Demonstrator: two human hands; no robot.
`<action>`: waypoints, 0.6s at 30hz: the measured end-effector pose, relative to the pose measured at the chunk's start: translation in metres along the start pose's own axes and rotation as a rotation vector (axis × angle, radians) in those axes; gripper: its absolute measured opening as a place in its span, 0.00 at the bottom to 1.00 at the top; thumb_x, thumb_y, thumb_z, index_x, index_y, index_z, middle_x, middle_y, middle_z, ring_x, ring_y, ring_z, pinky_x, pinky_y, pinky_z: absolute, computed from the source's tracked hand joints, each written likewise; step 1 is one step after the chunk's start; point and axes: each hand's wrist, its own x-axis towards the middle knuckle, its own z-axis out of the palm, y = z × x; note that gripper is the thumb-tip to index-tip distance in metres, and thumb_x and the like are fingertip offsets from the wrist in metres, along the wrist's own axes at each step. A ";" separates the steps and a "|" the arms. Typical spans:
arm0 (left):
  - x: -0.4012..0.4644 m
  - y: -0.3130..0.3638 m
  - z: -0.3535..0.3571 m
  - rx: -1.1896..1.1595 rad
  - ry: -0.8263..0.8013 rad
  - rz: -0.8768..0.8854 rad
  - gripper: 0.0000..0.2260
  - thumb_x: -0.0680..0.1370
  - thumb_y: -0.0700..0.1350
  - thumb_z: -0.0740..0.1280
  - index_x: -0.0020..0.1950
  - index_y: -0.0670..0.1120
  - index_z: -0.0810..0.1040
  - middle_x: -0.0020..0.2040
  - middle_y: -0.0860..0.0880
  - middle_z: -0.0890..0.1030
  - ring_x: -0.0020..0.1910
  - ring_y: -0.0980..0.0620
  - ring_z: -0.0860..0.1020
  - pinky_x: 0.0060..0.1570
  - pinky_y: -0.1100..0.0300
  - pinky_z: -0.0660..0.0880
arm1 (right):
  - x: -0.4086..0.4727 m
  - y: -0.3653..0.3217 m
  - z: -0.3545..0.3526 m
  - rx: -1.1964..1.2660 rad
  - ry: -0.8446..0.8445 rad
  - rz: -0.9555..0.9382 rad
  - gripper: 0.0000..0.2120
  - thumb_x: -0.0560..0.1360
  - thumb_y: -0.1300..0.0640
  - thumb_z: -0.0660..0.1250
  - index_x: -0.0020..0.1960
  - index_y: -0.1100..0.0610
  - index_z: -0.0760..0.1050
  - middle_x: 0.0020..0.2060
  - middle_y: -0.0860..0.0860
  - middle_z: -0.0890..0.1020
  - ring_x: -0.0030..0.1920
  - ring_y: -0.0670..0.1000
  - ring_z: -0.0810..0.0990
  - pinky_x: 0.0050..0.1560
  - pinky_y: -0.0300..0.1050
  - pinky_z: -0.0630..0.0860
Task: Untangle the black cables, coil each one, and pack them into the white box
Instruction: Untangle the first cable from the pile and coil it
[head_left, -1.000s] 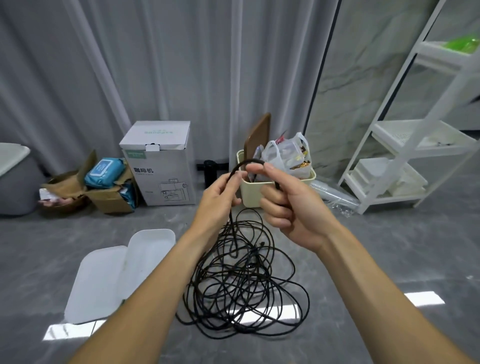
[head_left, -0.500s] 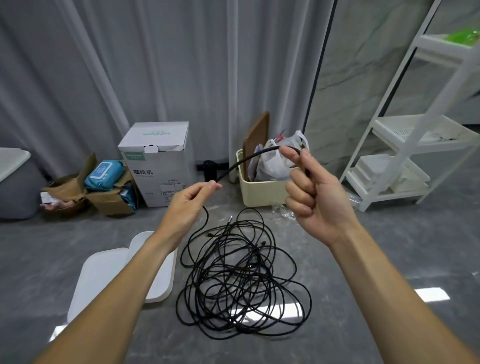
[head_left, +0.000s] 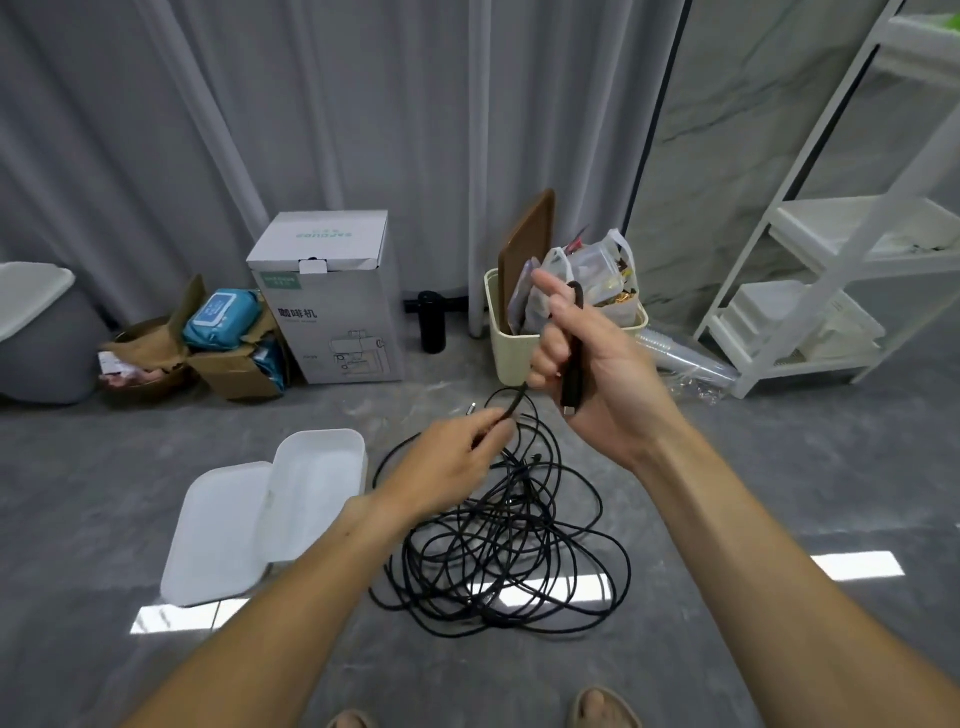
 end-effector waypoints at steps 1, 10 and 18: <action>-0.004 -0.002 0.006 -0.014 -0.046 -0.018 0.12 0.83 0.57 0.57 0.56 0.56 0.79 0.41 0.56 0.81 0.43 0.56 0.79 0.46 0.56 0.74 | 0.002 0.002 0.000 0.009 0.040 -0.029 0.19 0.83 0.60 0.59 0.73 0.52 0.68 0.33 0.50 0.76 0.34 0.49 0.79 0.36 0.40 0.77; -0.015 0.002 0.020 0.169 -0.209 0.020 0.32 0.78 0.67 0.40 0.55 0.51 0.78 0.56 0.53 0.82 0.56 0.54 0.78 0.64 0.53 0.70 | 0.008 0.018 -0.021 -0.392 0.203 -0.181 0.29 0.83 0.65 0.57 0.76 0.39 0.57 0.65 0.48 0.77 0.63 0.46 0.79 0.68 0.43 0.72; -0.014 0.026 -0.005 0.173 0.192 0.257 0.12 0.78 0.52 0.60 0.35 0.52 0.71 0.33 0.58 0.73 0.40 0.57 0.67 0.48 0.58 0.64 | -0.021 0.048 -0.023 -0.827 0.065 0.104 0.13 0.85 0.56 0.55 0.66 0.45 0.69 0.40 0.51 0.78 0.34 0.47 0.76 0.30 0.35 0.71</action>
